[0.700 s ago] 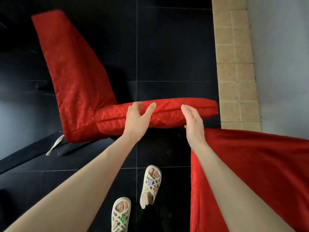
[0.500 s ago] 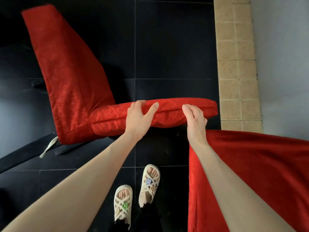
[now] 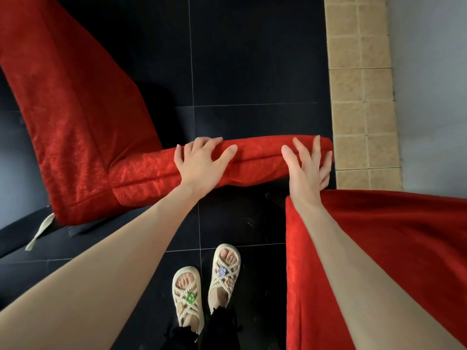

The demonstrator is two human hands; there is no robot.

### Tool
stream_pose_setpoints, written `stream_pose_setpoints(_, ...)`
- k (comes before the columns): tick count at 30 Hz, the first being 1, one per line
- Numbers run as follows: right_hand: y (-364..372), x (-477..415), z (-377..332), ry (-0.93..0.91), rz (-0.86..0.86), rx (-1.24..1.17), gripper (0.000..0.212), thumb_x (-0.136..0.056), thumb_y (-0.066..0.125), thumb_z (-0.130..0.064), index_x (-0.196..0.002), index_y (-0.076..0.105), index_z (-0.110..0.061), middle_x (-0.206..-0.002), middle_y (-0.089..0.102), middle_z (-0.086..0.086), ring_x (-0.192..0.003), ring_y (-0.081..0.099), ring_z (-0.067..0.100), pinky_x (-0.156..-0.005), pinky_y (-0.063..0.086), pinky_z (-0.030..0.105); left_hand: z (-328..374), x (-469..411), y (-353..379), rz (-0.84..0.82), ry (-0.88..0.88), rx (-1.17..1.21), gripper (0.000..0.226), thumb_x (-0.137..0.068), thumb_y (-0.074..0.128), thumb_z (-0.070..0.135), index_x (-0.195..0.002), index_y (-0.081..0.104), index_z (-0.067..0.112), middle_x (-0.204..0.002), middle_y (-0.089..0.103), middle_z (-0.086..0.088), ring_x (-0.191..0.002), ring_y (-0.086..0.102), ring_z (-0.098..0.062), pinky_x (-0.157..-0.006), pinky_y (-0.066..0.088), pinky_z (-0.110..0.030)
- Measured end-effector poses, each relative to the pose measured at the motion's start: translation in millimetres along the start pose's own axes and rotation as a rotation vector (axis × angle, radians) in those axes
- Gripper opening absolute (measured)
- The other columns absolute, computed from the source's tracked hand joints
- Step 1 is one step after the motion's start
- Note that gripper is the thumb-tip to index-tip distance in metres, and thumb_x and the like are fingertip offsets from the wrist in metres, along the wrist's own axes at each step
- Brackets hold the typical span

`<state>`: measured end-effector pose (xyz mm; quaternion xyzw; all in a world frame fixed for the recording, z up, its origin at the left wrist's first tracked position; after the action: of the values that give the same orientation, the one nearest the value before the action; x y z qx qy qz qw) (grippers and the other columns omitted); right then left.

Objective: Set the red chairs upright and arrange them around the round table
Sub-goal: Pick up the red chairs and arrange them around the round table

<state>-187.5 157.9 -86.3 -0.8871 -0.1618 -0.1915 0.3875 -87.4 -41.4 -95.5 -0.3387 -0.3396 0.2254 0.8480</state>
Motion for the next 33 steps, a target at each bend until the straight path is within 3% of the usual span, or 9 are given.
stream_pose_setpoints(5,0.0,-23.9,4.1,0.010,-0.039,0.037,0.061,-0.091,0.043,-0.066,-0.147,0.035,-0.043,-0.163,-0.001,-0.015,-0.149,-0.017,0.020,-0.118,-0.002,0.055,1.5,-2.1,13.6,-0.039,0.024,-0.141,0.059,-0.089,0.037,0.073,-0.138,0.048,0.041,-0.142,0.047,0.011,-0.142,0.022,-0.018,-0.115,-0.012,-0.044)
stream_pose_setpoints(13,4.0,-30.7,6.8,0.007,-0.078,-0.046,0.054,-0.089,0.053,-0.063,-0.140,0.044,-0.045,-0.157,0.001,-0.023,-0.145,-0.016,0.016,-0.114,0.017,0.046,0.4,-6.2,17.9,-0.061,0.006,-0.208,0.063,-0.084,0.033,0.079,-0.136,0.046,0.046,-0.140,0.045,0.010,-0.141,0.021,-0.022,-0.114,-0.013,-0.046)
stream_pose_setpoints(33,4.6,-35.2,8.6,0.031,-0.095,0.041,0.057,-0.092,0.051,-0.061,-0.145,0.036,-0.045,-0.160,-0.007,-0.016,-0.145,-0.019,0.022,-0.114,0.020,0.048,7.5,-10.7,23.5,-0.105,-0.029,-0.255,0.061,-0.087,0.032,0.077,-0.137,0.046,0.045,-0.142,0.043,0.006,-0.141,0.019,-0.026,-0.113,-0.013,-0.054)
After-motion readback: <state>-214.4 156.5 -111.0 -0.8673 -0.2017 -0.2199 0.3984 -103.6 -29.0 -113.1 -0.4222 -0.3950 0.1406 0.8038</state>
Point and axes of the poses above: each hand's wrist, its own x-axis away from the middle knuckle, its own y-axis out of the palm, z = x × y, the point moved 6 cm from there along -x, towards the middle knuckle
